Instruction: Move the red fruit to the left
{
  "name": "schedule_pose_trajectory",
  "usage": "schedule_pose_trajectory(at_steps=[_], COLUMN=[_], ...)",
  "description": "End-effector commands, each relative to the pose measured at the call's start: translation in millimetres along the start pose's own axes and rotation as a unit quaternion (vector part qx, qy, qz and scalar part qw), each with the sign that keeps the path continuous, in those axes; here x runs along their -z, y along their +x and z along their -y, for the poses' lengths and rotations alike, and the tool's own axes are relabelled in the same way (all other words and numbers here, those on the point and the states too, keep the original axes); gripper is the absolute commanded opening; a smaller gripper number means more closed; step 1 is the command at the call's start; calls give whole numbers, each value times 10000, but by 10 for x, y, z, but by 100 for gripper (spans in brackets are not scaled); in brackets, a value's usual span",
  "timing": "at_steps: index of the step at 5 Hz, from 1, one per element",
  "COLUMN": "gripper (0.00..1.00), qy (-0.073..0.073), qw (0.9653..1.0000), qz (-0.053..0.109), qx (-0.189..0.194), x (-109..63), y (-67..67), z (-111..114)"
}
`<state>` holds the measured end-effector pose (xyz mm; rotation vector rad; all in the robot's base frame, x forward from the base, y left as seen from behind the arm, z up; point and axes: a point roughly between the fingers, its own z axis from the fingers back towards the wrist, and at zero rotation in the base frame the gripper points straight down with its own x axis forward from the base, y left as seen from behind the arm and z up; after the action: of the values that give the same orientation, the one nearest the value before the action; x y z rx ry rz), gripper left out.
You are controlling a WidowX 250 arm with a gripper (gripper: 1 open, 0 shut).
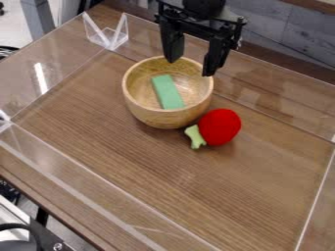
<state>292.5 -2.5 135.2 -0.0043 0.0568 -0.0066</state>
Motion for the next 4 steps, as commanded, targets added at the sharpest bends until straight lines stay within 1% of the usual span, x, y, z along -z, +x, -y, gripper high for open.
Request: schedule_pose_trajectory(at_steps=[1, 2, 3, 4], gripper=[100, 100, 100, 100], qy=[-1, -3, 0, 16], qw=[9997, 9987, 9975, 9961], qz=[-52, -81, -85, -114], qx=[242, 505, 701, 880], x=[-72, -142, -85, 73], y=[-24, -50, -19, 55], z=[56, 131, 333, 545])
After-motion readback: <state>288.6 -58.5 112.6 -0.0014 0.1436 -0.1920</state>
